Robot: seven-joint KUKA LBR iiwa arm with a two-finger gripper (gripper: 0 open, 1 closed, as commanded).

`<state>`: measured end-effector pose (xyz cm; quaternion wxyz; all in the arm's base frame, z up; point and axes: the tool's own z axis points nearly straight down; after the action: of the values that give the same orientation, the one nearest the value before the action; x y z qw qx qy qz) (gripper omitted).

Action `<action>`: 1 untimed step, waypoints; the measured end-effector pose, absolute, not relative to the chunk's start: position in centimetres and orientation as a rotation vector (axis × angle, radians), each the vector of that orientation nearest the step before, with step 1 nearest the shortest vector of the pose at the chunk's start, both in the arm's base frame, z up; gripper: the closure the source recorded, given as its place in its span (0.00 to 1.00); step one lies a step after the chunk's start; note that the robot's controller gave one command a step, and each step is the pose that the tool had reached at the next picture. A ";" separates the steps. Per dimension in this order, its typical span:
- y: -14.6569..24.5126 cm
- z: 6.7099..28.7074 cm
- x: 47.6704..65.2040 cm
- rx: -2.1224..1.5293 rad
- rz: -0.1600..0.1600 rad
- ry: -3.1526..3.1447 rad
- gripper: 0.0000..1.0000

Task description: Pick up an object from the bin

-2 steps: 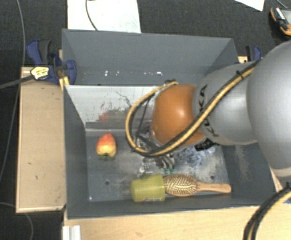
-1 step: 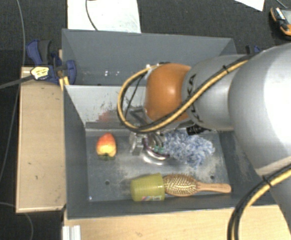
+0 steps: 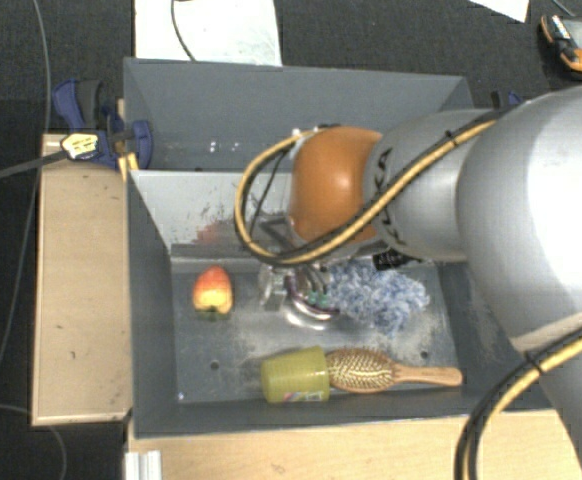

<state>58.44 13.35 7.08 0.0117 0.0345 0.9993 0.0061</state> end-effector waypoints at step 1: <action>13.3 8.4 58.2 0.110 0.017 3.123 1.00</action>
Offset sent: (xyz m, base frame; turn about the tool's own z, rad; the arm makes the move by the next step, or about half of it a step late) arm -0.0015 -0.0003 0.0258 0.0009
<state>58.22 13.30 8.36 0.0081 0.0353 0.9993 0.0055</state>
